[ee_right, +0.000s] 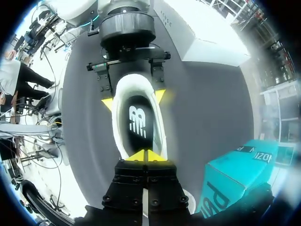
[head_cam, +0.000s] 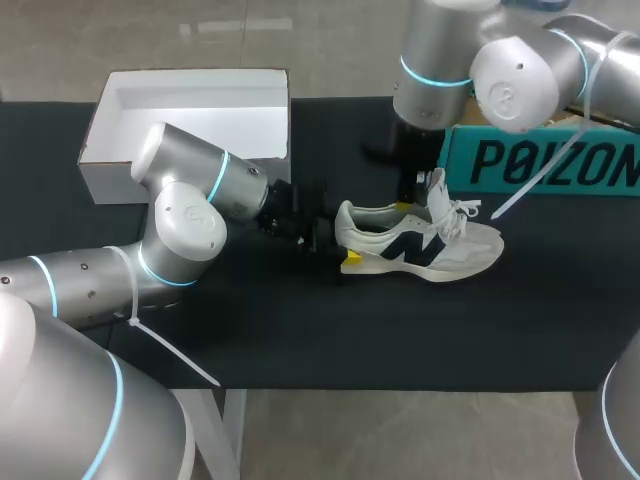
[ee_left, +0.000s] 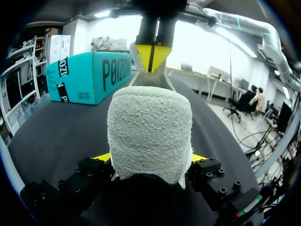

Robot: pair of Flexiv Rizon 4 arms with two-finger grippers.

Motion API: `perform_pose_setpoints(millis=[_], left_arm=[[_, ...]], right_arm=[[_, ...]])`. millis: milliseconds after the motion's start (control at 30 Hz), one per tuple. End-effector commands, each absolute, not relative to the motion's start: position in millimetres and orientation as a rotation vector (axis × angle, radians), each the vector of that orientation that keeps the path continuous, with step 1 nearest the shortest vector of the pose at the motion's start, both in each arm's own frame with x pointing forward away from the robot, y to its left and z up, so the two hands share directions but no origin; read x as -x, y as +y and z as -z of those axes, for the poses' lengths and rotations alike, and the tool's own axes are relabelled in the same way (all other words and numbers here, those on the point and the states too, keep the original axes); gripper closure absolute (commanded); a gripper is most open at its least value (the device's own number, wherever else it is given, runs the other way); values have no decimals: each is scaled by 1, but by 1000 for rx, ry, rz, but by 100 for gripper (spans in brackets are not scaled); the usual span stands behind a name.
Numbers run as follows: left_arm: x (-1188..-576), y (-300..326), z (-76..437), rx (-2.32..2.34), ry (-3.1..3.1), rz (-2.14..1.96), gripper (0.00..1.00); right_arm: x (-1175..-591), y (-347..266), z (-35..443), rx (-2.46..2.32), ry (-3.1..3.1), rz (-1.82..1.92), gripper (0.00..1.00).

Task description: Take the shoe out of the shoebox, open the shoe tongue, remove and reinsert the insole, then place the shoe into the shoebox

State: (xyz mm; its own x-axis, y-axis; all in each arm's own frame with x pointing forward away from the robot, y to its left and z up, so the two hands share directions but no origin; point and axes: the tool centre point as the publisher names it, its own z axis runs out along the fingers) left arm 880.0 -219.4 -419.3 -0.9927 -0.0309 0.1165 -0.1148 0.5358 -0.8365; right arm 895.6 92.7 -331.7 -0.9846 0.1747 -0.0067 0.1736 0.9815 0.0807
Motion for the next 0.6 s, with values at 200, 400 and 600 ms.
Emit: perform_pose_setpoints(millis=[200, 400, 600], left_arm=[[-879, -219, 418, -126, -2677, -1464, 100], [-879, -219, 418, -126, -2677, -1464, 100], [-879, -219, 418, -126, -2677, -1464, 100]], right_arm=[[-900, 95, 360, -290, 3138, -96, 100], [-900, 91, 375, -283, 3154, -81, 100], [-898, 93, 385, -258, 3132, -34, 100]])
